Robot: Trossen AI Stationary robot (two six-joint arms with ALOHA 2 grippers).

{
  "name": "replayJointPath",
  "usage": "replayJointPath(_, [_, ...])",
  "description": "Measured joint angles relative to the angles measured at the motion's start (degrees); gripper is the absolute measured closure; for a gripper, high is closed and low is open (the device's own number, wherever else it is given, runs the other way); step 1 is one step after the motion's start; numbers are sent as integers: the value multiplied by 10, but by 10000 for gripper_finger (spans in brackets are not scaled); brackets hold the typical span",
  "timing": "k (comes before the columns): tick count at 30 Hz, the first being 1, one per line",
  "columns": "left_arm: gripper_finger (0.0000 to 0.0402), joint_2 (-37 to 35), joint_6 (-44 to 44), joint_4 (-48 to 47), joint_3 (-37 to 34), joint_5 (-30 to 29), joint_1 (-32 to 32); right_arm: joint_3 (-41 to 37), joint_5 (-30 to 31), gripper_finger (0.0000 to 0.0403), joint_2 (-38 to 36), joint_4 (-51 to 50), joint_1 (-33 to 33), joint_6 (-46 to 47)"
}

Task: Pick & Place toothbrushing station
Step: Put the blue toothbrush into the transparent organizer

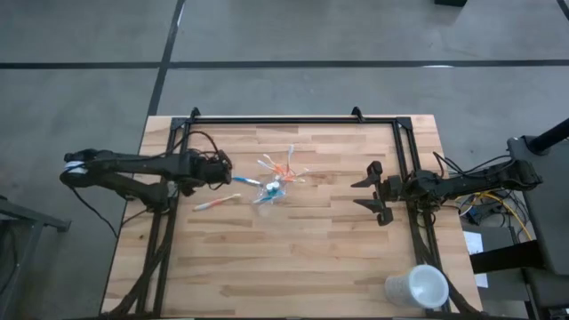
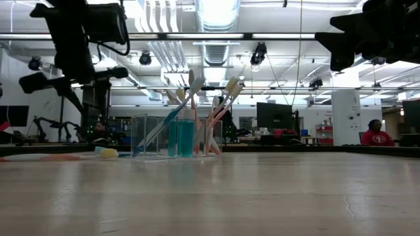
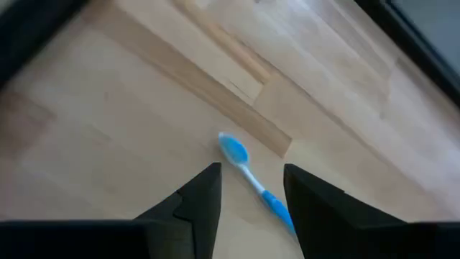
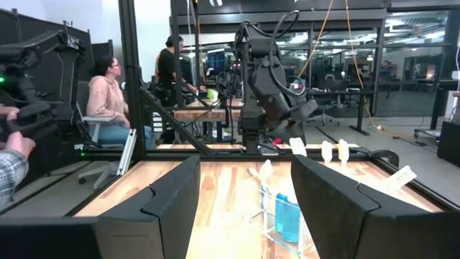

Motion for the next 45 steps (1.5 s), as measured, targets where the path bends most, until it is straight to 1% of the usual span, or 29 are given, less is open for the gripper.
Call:
replayJointPath(2, [247,0,-32,25,-4,1,0,0,0,188,0,0,0,0])
replayJointPath(5, [248,0,-33,92,-20,-14,1,0,0,188,0,0,0,0])
replayJointPath(7, [248,3,-40,110,-31,-17,5,0,0,188,0,0,0,0])
replayJointPath(9, [248,6,-73,124,-45,-15,10,0,0,188,0,0,0,0])
replayJointPath(12, [248,8,-151,143,-68,9,12,0,0,188,0,0,0,0])
replayJointPath(14, [248,9,-178,164,-87,15,12,0,0,188,0,0,0,0])
replayJointPath(16, [248,10,-177,196,-107,3,13,0,0,188,0,0,0,0])
replayJointPath(19, [248,12,-180,233,-131,8,15,0,0,188,0,0,0,0])
replayJointPath(21, [248,13,-190,237,-145,14,15,0,0,188,0,0,0,0])
replayJointPath(26, [248,13,-228,240,-165,7,17,0,0,188,-1,0,0,0])
replayJointPath(30, [248,13,-222,254,-176,-19,21,0,0,188,0,0,0,0])
replayJointPath(33, [248,13,-201,283,-185,-33,28,0,0,188,0,0,0,0])
replayJointPath(39, [248,12,-156,357,-210,-29,42,0,0,188,0,0,0,0])
replayJointPath(45, [248,12,-153,405,-239,-19,57,0,0,188,0,0,0,0])
